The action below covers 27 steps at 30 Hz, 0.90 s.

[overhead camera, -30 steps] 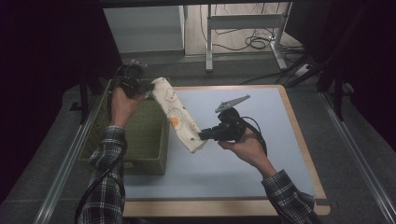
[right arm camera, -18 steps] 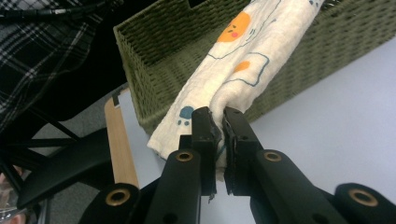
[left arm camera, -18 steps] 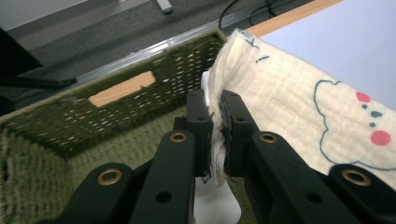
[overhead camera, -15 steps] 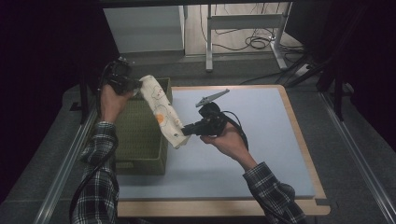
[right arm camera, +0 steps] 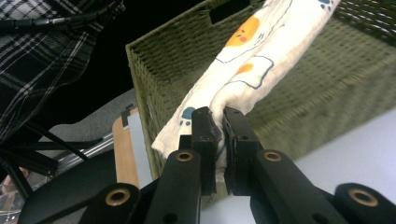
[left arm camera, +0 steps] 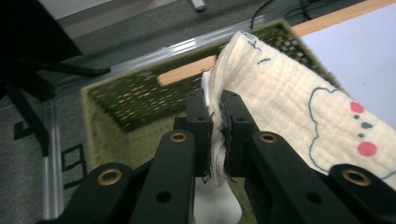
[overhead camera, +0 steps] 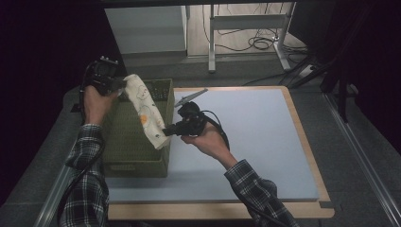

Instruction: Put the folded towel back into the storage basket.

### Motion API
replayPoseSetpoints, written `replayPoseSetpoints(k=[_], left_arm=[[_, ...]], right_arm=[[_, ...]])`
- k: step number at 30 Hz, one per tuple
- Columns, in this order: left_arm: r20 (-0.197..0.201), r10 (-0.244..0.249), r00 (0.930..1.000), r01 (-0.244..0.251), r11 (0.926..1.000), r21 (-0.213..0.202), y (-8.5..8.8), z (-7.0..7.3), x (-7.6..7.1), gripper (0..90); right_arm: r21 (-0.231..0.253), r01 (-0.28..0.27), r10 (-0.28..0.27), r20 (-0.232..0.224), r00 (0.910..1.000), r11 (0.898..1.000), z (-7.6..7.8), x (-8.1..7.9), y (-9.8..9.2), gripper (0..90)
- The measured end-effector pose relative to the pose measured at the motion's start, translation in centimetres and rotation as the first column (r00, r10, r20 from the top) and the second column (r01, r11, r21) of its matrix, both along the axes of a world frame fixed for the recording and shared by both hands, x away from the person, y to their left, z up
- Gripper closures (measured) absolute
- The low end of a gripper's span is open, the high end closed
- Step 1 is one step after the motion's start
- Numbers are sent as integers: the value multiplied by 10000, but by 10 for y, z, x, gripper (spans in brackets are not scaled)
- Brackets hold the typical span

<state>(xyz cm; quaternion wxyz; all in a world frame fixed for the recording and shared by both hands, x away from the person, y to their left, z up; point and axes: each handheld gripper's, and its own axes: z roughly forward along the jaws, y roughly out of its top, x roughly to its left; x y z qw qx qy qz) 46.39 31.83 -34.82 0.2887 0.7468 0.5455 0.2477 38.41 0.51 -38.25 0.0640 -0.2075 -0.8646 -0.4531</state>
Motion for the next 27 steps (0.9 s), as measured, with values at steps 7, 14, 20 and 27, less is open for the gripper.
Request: replayPoseSetpoints(k=[7, 14, 20, 27], left_arm=[[-125, 411, 9991, -410, 9991, 64, 24, -9, -9, 839], [-352, 563, 9978, -552, 9980, 306, 31, -20, -5, 839], [-578, 341, 9977, -306, 9977, 600, 19, -29, 7, 839], [-946, -110, 9955, 212, 9940, 1076, -9, -47, 26, 839]], right_arm=[[-127, -137, 136, -72, 9999, 9998, -15, -2, 31, 837], [-267, -111, 104, -260, 9996, 9996, -37, -4, 50, 833], [-435, 66, -88, -494, 9987, 9990, -53, -4, 57, 831], [-564, 207, -242, -623, 9978, 9982, -63, -6, 61, 829]])
